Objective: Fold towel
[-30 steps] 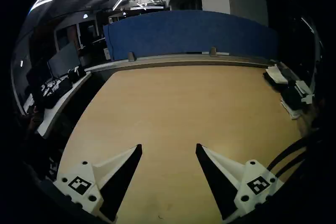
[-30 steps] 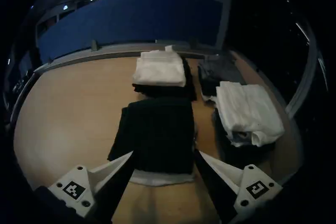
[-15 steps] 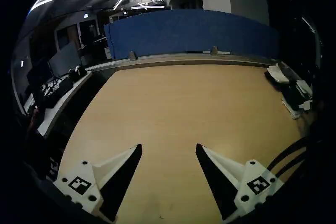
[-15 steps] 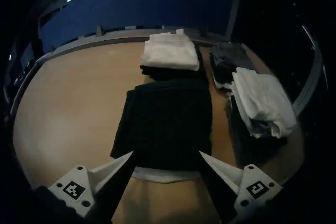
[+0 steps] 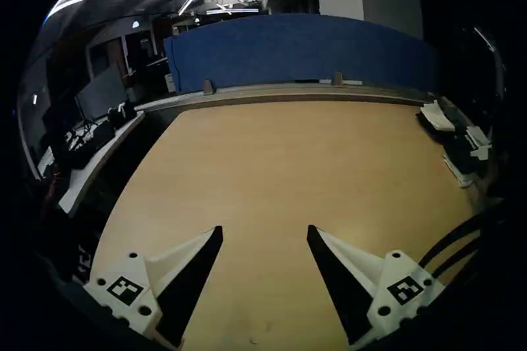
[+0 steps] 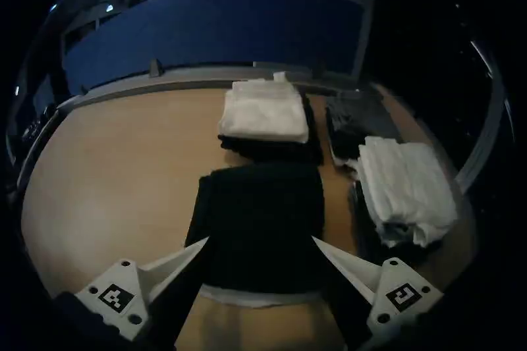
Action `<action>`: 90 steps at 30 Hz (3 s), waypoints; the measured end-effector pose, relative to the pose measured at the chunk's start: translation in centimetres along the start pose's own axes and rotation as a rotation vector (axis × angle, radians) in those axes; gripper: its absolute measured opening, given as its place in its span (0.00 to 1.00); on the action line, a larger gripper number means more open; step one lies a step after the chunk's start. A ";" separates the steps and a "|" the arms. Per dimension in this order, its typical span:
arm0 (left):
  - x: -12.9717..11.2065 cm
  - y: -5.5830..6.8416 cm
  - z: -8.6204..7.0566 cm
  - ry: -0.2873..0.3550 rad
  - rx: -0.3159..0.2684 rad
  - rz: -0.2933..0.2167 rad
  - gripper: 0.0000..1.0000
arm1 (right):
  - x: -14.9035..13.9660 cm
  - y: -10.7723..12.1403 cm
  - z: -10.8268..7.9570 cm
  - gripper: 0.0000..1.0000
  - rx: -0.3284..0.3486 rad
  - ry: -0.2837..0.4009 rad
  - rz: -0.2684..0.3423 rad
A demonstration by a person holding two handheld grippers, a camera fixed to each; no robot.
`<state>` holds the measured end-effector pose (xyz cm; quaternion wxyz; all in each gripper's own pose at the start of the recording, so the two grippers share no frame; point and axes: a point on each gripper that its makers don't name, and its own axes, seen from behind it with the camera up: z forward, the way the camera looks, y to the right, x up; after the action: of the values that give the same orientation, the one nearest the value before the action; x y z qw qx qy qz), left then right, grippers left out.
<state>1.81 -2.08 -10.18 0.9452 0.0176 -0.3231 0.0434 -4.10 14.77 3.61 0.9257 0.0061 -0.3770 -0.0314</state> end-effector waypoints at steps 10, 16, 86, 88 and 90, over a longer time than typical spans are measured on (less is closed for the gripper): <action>-0.3 -0.2 0.1 -0.007 0.011 0.005 0.95 | 4.5 0.4 2.8 1.00 -0.003 0.028 -0.040; -0.4 -0.3 0.2 -0.012 0.018 0.008 0.95 | 4.5 0.2 4.3 1.00 0.006 0.013 -0.035; 8.1 1.3 -1.9 0.336 -0.099 -0.059 0.95 | 8.7 -5.4 -16.2 1.00 -0.031 0.652 0.116; 8.8 1.3 -2.1 0.371 -0.102 -0.069 0.95 | 8.8 -5.9 -16.7 1.00 -0.031 0.663 0.113; 9.7 1.2 -2.3 0.409 -0.101 -0.079 0.95 | 8.9 -6.5 -17.1 1.00 -0.030 0.674 0.111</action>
<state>10.75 -0.10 -6.11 0.9917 -0.0263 -0.1254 -0.0073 13.88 7.47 -2.65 0.9985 -0.0179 -0.0492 0.0174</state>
